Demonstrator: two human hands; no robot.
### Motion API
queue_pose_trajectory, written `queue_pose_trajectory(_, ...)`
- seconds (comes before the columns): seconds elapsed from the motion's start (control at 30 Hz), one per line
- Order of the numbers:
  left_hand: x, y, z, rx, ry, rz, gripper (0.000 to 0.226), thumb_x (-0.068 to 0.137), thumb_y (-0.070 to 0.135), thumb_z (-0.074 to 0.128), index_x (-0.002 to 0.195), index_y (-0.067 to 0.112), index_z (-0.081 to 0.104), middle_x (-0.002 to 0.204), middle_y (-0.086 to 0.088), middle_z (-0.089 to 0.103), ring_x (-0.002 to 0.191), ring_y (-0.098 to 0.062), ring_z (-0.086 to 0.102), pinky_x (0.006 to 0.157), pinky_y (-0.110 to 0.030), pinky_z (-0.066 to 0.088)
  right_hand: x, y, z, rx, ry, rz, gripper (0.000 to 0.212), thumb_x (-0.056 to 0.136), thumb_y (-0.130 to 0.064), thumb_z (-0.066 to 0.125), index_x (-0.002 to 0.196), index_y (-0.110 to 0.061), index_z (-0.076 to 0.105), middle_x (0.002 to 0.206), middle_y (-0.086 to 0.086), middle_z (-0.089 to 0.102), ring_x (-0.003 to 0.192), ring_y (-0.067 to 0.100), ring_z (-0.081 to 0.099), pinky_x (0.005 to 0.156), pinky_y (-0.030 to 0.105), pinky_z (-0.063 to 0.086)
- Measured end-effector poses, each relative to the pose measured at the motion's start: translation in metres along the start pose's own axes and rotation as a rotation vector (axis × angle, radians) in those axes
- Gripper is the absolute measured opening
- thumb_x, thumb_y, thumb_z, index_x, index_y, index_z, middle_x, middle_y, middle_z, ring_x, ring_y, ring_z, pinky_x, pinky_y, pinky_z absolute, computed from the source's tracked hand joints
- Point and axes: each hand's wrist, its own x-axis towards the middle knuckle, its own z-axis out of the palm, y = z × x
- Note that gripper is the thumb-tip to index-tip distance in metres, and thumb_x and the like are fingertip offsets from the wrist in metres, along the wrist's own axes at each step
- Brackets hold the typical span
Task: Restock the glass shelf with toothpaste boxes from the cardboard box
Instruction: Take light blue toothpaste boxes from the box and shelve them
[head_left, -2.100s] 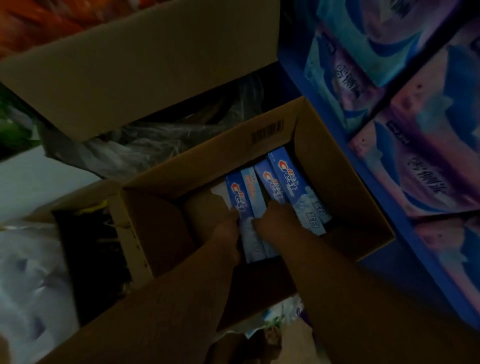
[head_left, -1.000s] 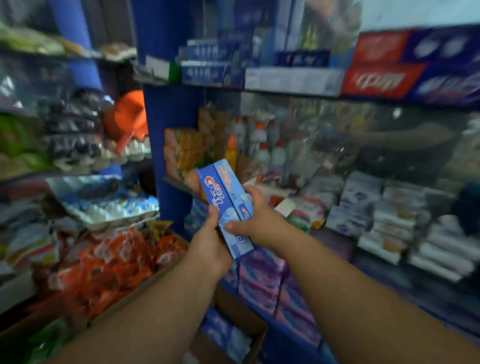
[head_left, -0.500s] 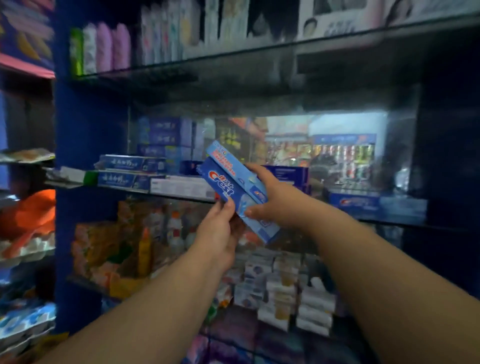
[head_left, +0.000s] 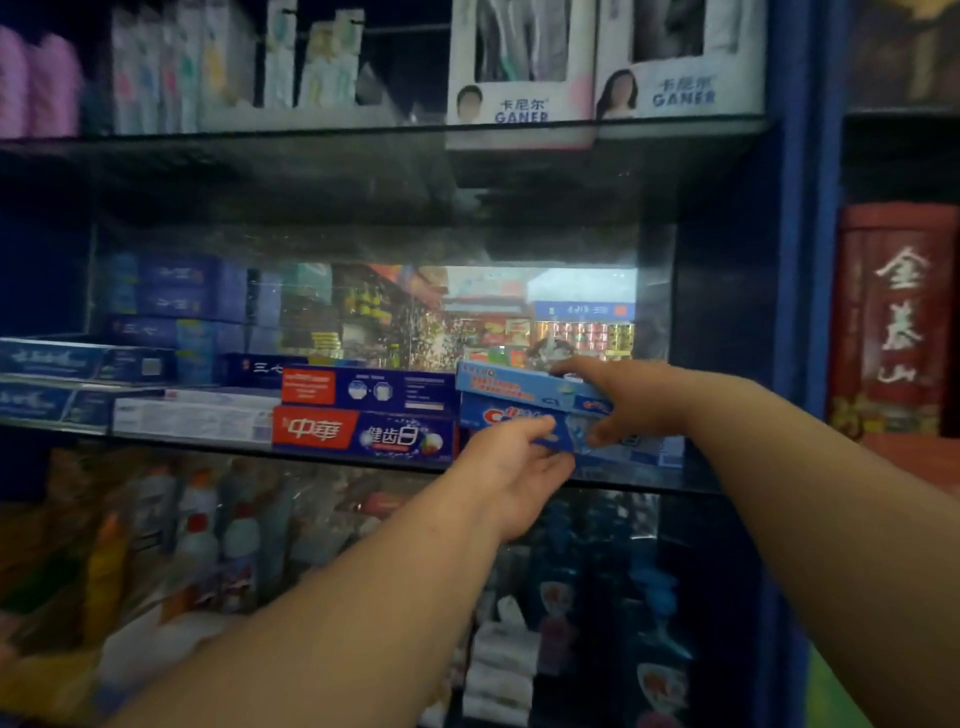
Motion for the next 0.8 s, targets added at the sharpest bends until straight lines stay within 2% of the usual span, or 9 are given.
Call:
queue_pose_trajectory(0.1, 0.004, -0.005, -0.006, 0.180, 0.078, 0.018, 0.018, 0.097, 0.006, 0.047, 0.113, 0.001, 0.053, 0.114, -0.023, 0.064, 0.101, -0.029, 0.064, 0.085, -0.031, 0.054, 0.004, 0.014, 0.012, -0.049, -0.051, 0.018, 0.081, 0.081, -0.029, 0.071, 0.142, -0.047, 0.022, 0.130, -0.001, 0.055, 0.093, 0.017, 0.054, 0.090, 0.035, 0.048)
queue_pose_trajectory(0.17, 0.009, -0.004, -0.014, 0.363, 0.231, 0.110, 0.016, 0.097, 0.008, 0.046, 0.111, 0.005, 0.054, 0.107, -0.016, 0.069, 0.093, -0.022, 0.068, 0.070, -0.023, 0.059, 0.007, 0.022, 0.022, -0.076, -0.097, 0.016, 0.080, 0.082, -0.027, 0.070, 0.143, -0.048, 0.022, 0.134, -0.002, 0.052, 0.094, 0.015, 0.049, 0.089, 0.032, 0.044)
queue_pose_trajectory(0.23, 0.018, 0.000, -0.024, 0.561, 0.389, 0.280, 0.022, 0.097, 0.013, 0.047, 0.118, 0.011, 0.055, 0.109, -0.009, 0.066, 0.086, -0.016, 0.066, 0.056, -0.019, 0.056, 0.010, 0.028, 0.027, -0.090, -0.105, 0.036, 0.081, 0.084, -0.030, 0.068, 0.144, -0.050, 0.018, 0.141, -0.002, 0.047, 0.107, 0.018, 0.048, 0.097, 0.039, 0.038)
queue_pose_trajectory(0.3, 0.027, 0.002, -0.030, 0.768, 0.476, 0.411, 0.032, 0.096, 0.017, 0.048, 0.128, 0.017, 0.052, 0.119, -0.003, 0.058, 0.094, -0.015, 0.060, 0.063, -0.024, 0.052, 0.014, 0.031, 0.027, -0.173, -0.095, 0.069, 0.080, 0.086, -0.036, 0.066, 0.145, -0.050, 0.015, 0.147, -0.002, 0.039, 0.129, 0.025, 0.040, 0.108, 0.048, 0.027)
queue_pose_trajectory(0.4, 0.038, 0.004, -0.028, 0.896, 0.435, 0.378, 0.042, 0.096, 0.020, 0.048, 0.137, 0.018, 0.043, 0.122, -0.001, 0.053, 0.097, -0.015, 0.053, 0.068, -0.027, 0.047, 0.016, 0.031, 0.026, -0.223, -0.103, 0.119, 0.074, 0.089, -0.044, 0.062, 0.148, -0.045, 0.017, 0.152, 0.000, 0.032, 0.138, 0.029, 0.030, 0.111, 0.052, 0.021)
queue_pose_trajectory(0.53, 0.051, 0.010, -0.018, 0.925, 0.365, 0.248, 0.036, 0.093, 0.023, 0.052, 0.126, 0.012, 0.048, 0.111, -0.007, 0.059, 0.093, -0.019, 0.058, 0.064, -0.028, 0.044, 0.012, 0.028, 0.025, -0.131, -0.116, 0.151, 0.055, 0.098, -0.053, 0.035, 0.149, -0.038, 0.021, 0.157, 0.002, 0.025, 0.142, 0.029, 0.024, 0.113, 0.046, 0.019)
queue_pose_trajectory(0.67, 0.056, 0.008, -0.011, 0.970, 0.342, 0.215, 0.033, 0.093, 0.024, 0.051, 0.124, 0.011, 0.051, 0.109, -0.006, 0.060, 0.086, -0.016, 0.057, 0.056, -0.025, 0.038, 0.013, 0.028, 0.025, -0.228, -0.070, 0.154, 0.045, 0.104, -0.038, 0.027, 0.148, -0.036, 0.027, 0.155, 0.001, 0.029, 0.141, 0.027, 0.027, 0.114, 0.044, 0.017)
queue_pose_trajectory(0.73, 0.056, 0.004, -0.008, 0.991, 0.311, 0.221, 0.029, 0.094, 0.021, 0.050, 0.121, 0.013, 0.053, 0.099, -0.002, 0.060, 0.083, -0.013, 0.056, 0.055, -0.023, 0.036, 0.020, 0.030, 0.030, -0.133, -0.070, 0.154, 0.044, 0.104, -0.034, 0.030, 0.148, -0.037, 0.027, 0.156, 0.002, 0.028, 0.138, 0.029, 0.031, 0.112, 0.046, 0.023)
queue_pose_trajectory(0.8, 0.055, 0.000, -0.005, 1.017, 0.295, 0.210, 0.026, 0.094, 0.020, 0.049, 0.119, 0.014, 0.052, 0.087, 0.001, 0.053, 0.073, -0.009, 0.049, 0.052, -0.023, 0.033, 0.030, 0.034, 0.039, -0.001, -0.054, 0.151, 0.045, 0.103, -0.031, 0.034, 0.147, -0.037, 0.028, 0.154, 0.005, 0.030, 0.132, 0.030, 0.040, 0.104, 0.041, 0.036)
